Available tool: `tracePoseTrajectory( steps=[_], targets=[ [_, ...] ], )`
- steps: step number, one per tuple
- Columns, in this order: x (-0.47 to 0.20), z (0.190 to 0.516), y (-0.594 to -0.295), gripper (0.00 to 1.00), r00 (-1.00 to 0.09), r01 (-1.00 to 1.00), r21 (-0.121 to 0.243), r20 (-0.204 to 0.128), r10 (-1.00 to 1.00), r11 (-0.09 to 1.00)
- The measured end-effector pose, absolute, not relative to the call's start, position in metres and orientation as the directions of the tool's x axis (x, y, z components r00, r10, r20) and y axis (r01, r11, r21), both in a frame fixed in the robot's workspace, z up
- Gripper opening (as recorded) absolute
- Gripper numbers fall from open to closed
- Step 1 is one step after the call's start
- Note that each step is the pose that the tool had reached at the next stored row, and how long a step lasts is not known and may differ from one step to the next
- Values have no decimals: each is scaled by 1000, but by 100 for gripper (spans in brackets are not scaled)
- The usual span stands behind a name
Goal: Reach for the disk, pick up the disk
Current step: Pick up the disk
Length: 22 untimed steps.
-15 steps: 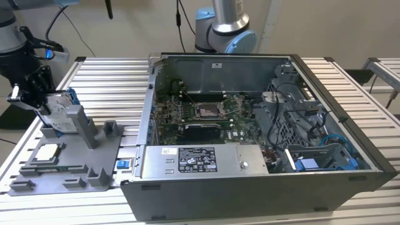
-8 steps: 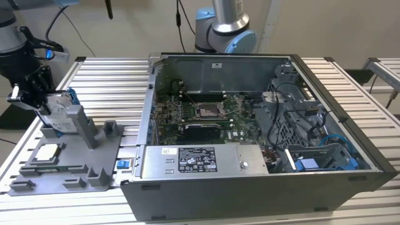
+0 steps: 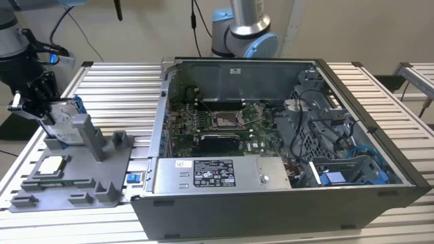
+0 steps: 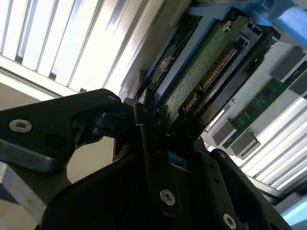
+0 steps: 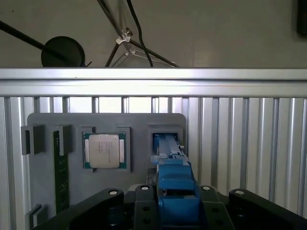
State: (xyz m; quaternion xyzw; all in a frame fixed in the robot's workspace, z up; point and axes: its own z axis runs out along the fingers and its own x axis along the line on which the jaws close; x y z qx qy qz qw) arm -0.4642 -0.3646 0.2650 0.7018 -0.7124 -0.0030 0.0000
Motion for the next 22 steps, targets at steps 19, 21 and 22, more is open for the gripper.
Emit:
tracePoseTrajectory(
  steps=[19,21,22],
  targets=[
    [-464,274,-364,0,-15,-1000,4,0,-1000,15],
    [-464,277,-364,0,-15,-1000,4,0,-1000,15],
    [-464,278,-364,0,-15,-1000,4,0,-1000,15]
  ],
)
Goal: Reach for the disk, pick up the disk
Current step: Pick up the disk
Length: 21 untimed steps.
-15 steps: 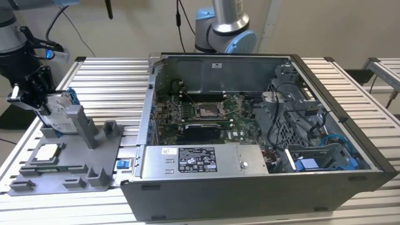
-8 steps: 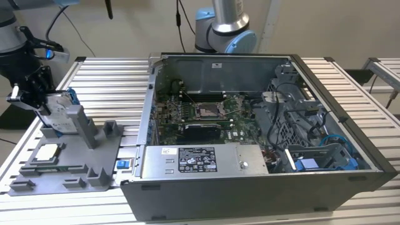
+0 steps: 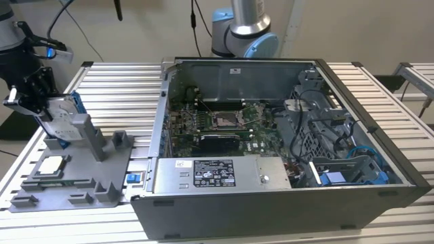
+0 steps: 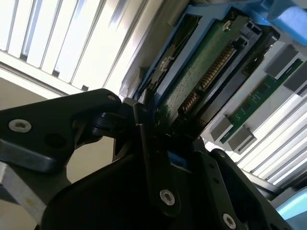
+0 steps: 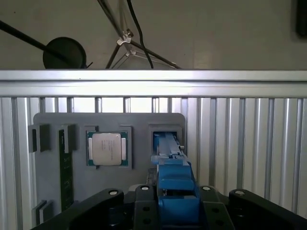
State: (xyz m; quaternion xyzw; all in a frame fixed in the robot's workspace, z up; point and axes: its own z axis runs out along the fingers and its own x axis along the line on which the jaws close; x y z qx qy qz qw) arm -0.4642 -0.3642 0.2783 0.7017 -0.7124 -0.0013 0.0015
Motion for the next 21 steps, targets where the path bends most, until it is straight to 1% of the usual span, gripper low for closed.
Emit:
tracePoseTrajectory(
  steps=[13,21],
  targets=[
    [-464,300,-364,0,-15,-1000,4,0,-1000,15],
    [-464,306,-364,0,-15,-1000,4,0,-1000,15]
  ],
)
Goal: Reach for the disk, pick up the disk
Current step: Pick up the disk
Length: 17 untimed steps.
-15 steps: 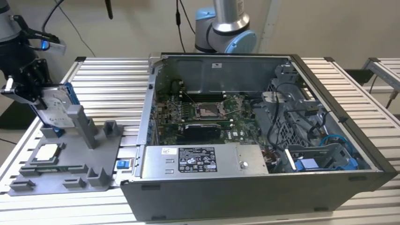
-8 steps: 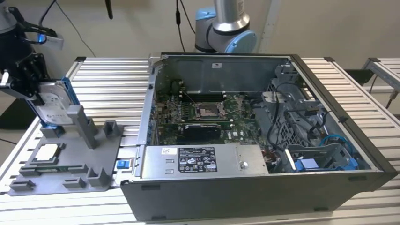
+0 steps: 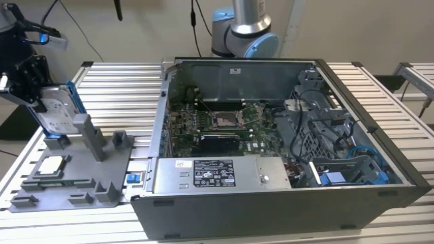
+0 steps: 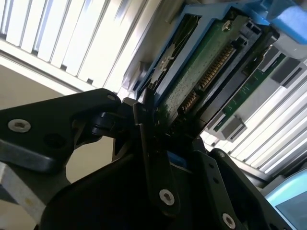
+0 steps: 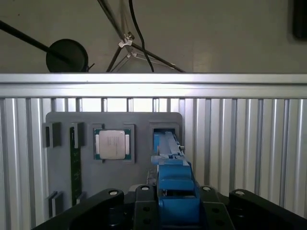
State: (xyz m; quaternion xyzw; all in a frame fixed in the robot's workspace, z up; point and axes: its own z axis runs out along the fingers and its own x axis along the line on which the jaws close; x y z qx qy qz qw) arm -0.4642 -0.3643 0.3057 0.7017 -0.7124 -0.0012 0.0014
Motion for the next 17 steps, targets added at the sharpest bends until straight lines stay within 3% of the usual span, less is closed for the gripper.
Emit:
tracePoseTrajectory(
  steps=[17],
  targets=[
    [-464,338,-364,0,-15,-1000,4,0,-1000,15]
  ],
)
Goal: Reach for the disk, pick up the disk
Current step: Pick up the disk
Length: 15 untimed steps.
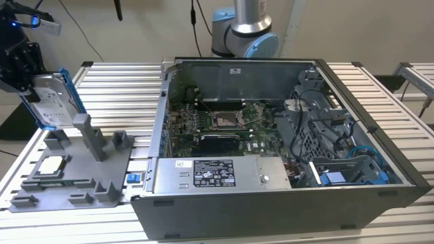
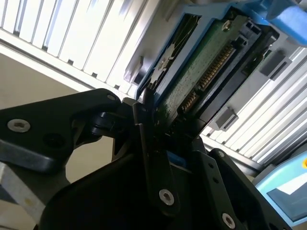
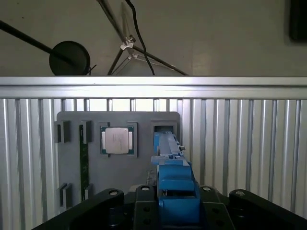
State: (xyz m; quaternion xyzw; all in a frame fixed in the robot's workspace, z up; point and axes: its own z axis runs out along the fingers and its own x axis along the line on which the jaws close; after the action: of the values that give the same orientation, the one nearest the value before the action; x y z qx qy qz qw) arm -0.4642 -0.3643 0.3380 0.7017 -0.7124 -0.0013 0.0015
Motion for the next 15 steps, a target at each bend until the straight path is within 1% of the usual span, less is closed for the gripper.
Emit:
tracePoseTrajectory(
  steps=[15],
  targets=[
    [-464,364,-364,0,-15,-1000,4,0,-1000,15]
  ],
)
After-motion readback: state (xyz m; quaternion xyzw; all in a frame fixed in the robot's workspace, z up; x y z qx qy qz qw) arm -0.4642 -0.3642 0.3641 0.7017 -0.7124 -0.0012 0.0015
